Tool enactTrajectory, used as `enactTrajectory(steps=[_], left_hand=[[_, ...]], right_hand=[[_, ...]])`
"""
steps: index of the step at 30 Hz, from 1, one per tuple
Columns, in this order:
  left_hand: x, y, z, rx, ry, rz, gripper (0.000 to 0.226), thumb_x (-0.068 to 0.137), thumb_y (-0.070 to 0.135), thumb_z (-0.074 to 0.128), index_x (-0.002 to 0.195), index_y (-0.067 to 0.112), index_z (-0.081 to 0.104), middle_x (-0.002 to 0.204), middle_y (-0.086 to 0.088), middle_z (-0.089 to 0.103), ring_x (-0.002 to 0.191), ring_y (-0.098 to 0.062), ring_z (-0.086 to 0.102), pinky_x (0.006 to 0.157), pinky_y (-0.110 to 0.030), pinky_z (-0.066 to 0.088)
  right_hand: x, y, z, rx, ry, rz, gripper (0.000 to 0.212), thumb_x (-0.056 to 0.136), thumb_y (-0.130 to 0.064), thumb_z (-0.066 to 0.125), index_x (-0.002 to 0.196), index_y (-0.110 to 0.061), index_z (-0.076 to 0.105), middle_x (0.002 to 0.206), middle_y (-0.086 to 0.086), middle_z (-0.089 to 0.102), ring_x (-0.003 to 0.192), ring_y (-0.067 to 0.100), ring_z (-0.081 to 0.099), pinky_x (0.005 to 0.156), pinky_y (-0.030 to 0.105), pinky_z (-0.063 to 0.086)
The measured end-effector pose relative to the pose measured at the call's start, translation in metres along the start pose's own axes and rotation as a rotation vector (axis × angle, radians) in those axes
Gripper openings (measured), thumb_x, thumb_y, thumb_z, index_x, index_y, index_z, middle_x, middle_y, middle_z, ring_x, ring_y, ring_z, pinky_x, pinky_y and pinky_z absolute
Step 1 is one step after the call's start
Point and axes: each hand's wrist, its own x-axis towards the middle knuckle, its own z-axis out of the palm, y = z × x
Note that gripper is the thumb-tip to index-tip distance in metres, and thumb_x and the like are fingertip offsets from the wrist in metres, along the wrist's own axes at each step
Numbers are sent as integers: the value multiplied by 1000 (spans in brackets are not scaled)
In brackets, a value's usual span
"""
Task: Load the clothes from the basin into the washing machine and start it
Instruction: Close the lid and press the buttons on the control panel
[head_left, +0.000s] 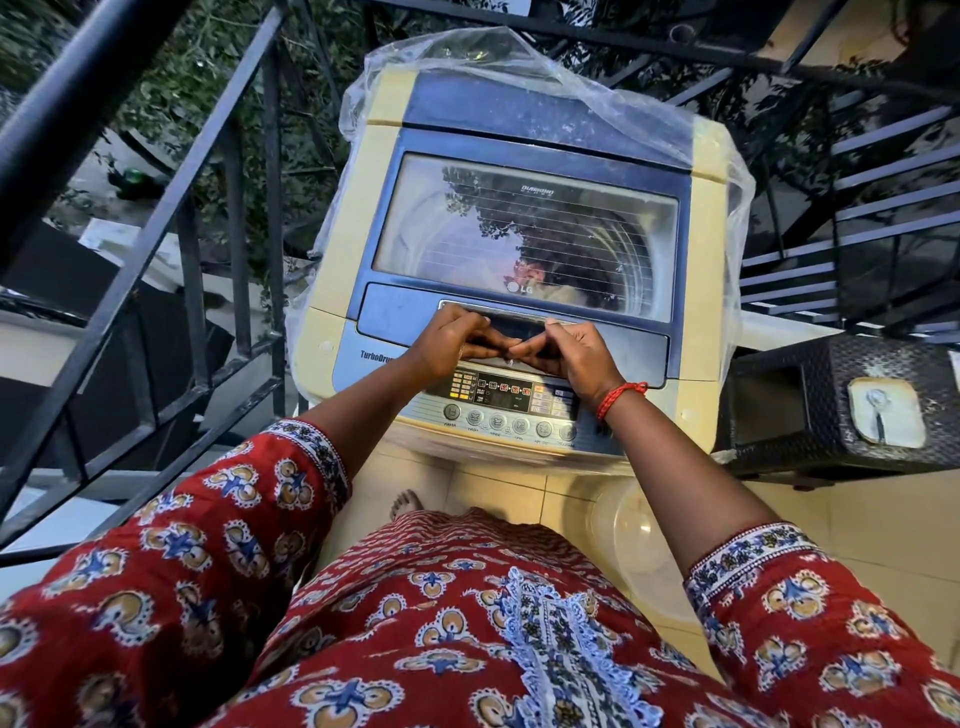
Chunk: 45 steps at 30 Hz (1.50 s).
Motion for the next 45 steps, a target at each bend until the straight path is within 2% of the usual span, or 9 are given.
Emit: enactTrajectory(steps=[5,10,15,17,21,24,34,40,45], left_hand=[[-1,2,0,17,4,2,41,99,3,29,95,-19,63,101,-29,67,86,-19,71,80,-27,58],[-2,2,2,1,16,-6,40,99,2,30,89,-15,65,103,-35,65,94,-33,68,88,-38,56],[-2,2,2,-15,8,-8,41,99,2,31,80,-7,66,93,-23,69,85,-22,71,82,-31,58],[-2,2,2,-17,9,-8,41,98,1,30,81,-9,66,92,-22,69,83,-19,71,80,-29,58],[-1,0,2,-19,15,-6,39,98,0,30,94,-22,61,102,-31,65,83,-21,70,80,-29,59],[-1,0,1,-22,9,1,39,98,0,29,96,-24,59,103,-34,64,82,-19,71,78,-27,59],[-2,2,2,-1,8,0,39,98,0,29,96,-24,60,101,-28,65,79,-13,72,74,-22,58],[-2,1,1,-8,-1,3,40,98,1,29,97,-22,62,104,-31,66,87,-19,71,81,-27,58],[-1,0,0,1,-2,5,40,98,2,29,98,-23,61,105,-33,65,93,-27,69,86,-32,57]], right_hand=[[0,0,0,-15,3,1,51,104,-19,33,83,2,74,89,20,73,95,28,70,83,28,55],[0,-1,1,-21,8,-5,51,104,-19,33,81,1,74,91,22,72,96,29,70,85,29,55],[0,1,0,-28,12,-6,51,104,-20,34,80,-2,75,92,23,73,98,31,69,91,36,54],[0,1,0,-22,12,-2,51,104,-20,34,81,0,75,92,23,73,97,31,69,90,35,55],[1,2,1,-11,13,-1,52,104,-21,34,78,-4,76,91,22,73,97,31,69,89,35,55],[1,2,0,-24,15,-5,51,104,-21,35,78,-4,76,91,21,73,98,31,69,91,37,54],[0,1,1,-22,26,2,50,104,-20,35,81,2,74,90,20,74,96,29,70,87,32,56],[0,1,1,-16,11,-13,51,104,-21,35,78,-6,76,88,18,74,99,31,69,92,37,54],[0,1,1,-12,9,-8,51,104,-20,35,78,-5,76,87,16,75,99,30,69,92,38,54]])
